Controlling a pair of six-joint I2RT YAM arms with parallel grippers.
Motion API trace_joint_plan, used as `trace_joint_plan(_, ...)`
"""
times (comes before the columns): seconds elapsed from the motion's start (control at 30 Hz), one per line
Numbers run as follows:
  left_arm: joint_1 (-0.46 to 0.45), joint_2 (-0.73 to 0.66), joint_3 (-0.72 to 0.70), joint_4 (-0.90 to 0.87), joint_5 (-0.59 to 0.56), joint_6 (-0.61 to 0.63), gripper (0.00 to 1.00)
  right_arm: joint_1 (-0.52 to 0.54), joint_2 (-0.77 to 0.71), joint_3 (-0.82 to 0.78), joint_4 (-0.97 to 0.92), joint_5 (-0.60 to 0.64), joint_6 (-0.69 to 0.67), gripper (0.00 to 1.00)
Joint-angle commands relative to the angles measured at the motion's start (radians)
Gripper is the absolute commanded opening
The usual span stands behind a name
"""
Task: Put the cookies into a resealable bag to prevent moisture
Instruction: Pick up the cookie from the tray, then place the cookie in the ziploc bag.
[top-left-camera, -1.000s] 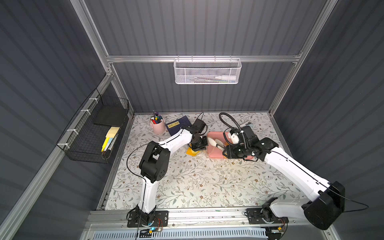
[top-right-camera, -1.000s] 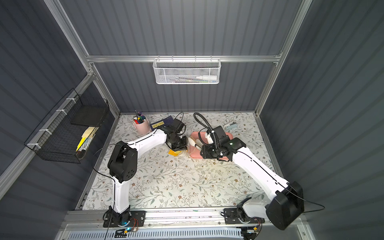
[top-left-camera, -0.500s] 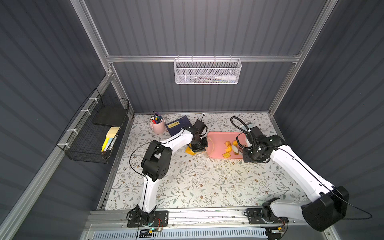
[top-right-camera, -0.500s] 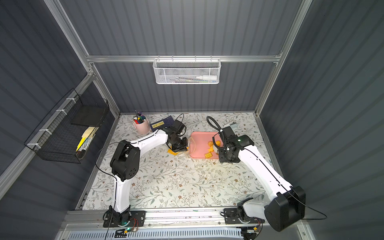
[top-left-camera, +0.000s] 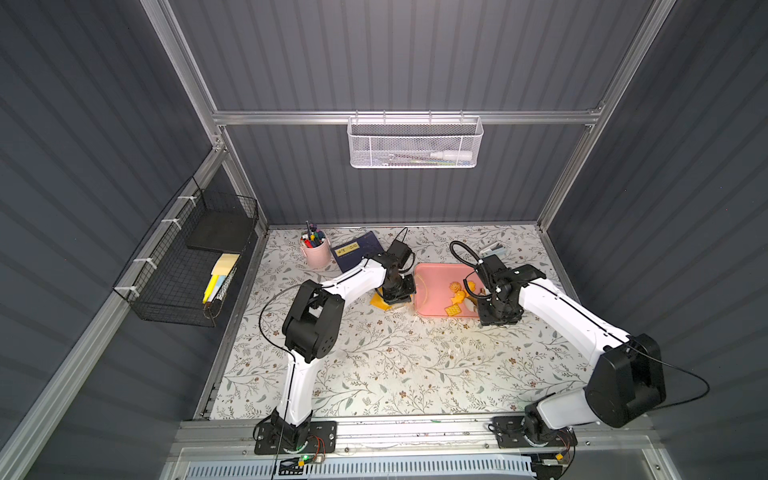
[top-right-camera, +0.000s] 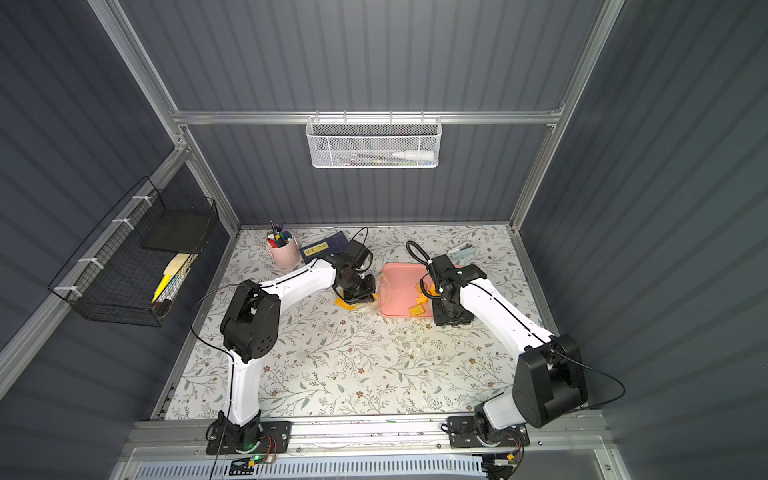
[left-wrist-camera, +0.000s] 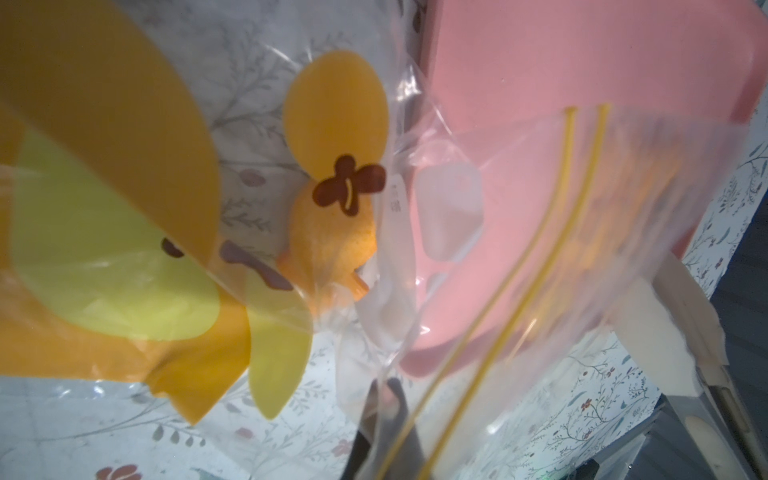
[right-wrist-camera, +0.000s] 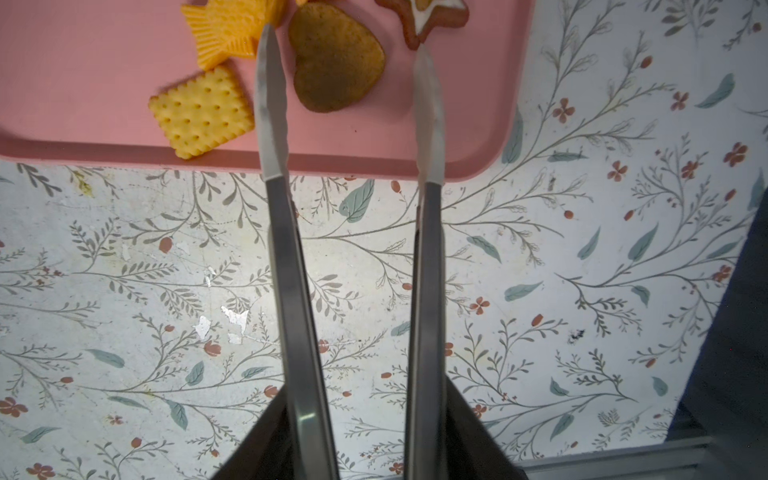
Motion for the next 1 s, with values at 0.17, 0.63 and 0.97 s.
trace_joint_plan(0.17, 0.008, -0.02, -0.012, -0.005, -0.005, 0.01, 0.0, 0.009, -0.026, 0.012, 0.023, 0.0, -0.029, 0.33)
trace_joint_plan(0.63, 0.008, 0.005, 0.017, 0.003, 0.04, 0.004, 0.0, 0.088, -0.205, 0.078, 0.113, -0.298, -0.003, 0.31)
trace_joint_plan(0.97, 0.008, -0.02, -0.006, 0.025, 0.057, -0.012, 0.0, 0.168, -0.067, 0.037, 0.321, -0.371, 0.118, 0.32)
